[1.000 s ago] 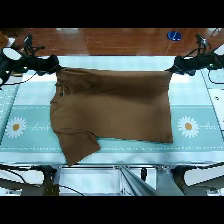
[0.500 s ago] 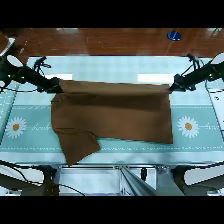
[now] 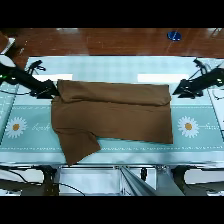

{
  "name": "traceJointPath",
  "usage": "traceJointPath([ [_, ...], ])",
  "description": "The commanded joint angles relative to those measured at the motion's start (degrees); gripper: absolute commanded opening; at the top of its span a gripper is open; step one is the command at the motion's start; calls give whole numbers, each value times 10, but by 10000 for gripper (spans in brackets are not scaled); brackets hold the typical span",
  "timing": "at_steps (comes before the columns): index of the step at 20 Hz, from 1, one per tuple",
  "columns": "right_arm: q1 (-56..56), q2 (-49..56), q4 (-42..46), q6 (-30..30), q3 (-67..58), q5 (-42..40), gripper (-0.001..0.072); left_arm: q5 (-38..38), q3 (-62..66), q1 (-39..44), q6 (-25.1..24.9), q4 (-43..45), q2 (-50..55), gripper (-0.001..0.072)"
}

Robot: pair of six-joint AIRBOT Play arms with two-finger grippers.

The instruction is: Fold the shirts.

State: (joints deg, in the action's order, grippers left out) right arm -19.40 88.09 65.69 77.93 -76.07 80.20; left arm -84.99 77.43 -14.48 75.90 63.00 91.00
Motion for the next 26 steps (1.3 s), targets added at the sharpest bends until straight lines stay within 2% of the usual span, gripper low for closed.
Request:
traceJointPath([
  [1,-64,-137,17,4,116,-75,409,21,-115,-64,-10,22,-115,511],
  [5,-109,-331,-81,-18,362,-189,408,49,-347,-176,-48,-1,-247,510],
  [8,-106,-397,-189,-47,468,-203,409,80,-449,-198,-50,-54,-280,510],
  [15,-106,-398,-195,-56,498,-190,408,122,-530,-157,-66,-80,-277,509],
  [19,-114,-398,-190,-49,497,-198,408,174,-548,-105,-72,-91,-264,506],
  [20,-126,-398,-179,-40,497,-194,409,183,-547,-94,-66,-91,-259,468],
  [21,-139,-398,-158,-29,497,-176,408,187,-547,-87,-67,-91,-256,261],
  [22,-150,-398,-128,-22,497,-152,408,187,-547,-84,-67,-91,-254,8],
  [23,-159,-398,-82,-15,498,-120,408,185,-547,-83,-67,-91,-255,17],
  [25,-158,-398,12,41,498,-60,408,185,-547,-84,-67,-91,-255,17],
  [26,-151,-398,35,55,498,-29,408,185,-547,-84,-67,-91,-255,17],
])
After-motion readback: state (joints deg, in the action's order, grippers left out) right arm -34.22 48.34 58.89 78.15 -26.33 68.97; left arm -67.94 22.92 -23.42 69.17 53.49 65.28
